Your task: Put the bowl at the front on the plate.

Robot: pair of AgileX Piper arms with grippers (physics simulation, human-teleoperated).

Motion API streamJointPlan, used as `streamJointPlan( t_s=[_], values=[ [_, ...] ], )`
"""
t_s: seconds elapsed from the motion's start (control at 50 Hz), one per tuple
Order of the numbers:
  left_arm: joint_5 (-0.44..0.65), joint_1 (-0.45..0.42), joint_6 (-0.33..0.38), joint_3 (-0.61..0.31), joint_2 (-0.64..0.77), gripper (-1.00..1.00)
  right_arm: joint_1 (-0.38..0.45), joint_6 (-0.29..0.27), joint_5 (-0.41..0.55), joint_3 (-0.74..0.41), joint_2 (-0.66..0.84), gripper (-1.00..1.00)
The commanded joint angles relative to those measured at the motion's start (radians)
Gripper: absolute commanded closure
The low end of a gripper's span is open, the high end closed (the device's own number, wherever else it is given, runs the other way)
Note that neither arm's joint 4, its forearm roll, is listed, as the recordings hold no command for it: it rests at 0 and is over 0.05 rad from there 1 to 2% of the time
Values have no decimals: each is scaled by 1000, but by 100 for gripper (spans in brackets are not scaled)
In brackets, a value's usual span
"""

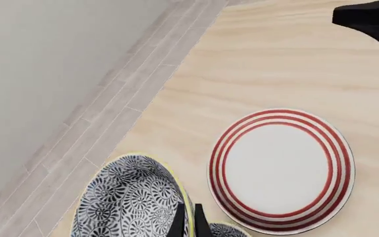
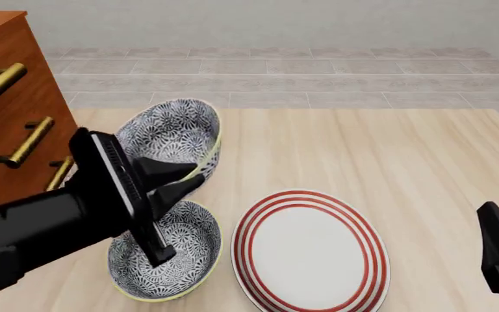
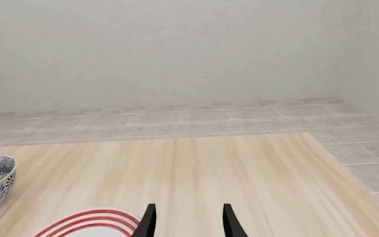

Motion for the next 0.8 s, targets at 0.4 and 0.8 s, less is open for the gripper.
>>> streamJointPlan(
  t_s=[0.4, 0.8],
  values=[
    [-84, -136, 103, -126, 252, 100, -1, 0, 1, 1, 1, -100],
    [28, -217, 27, -278, 354, 100, 2, -2, 1, 1, 4, -100]
  ],
)
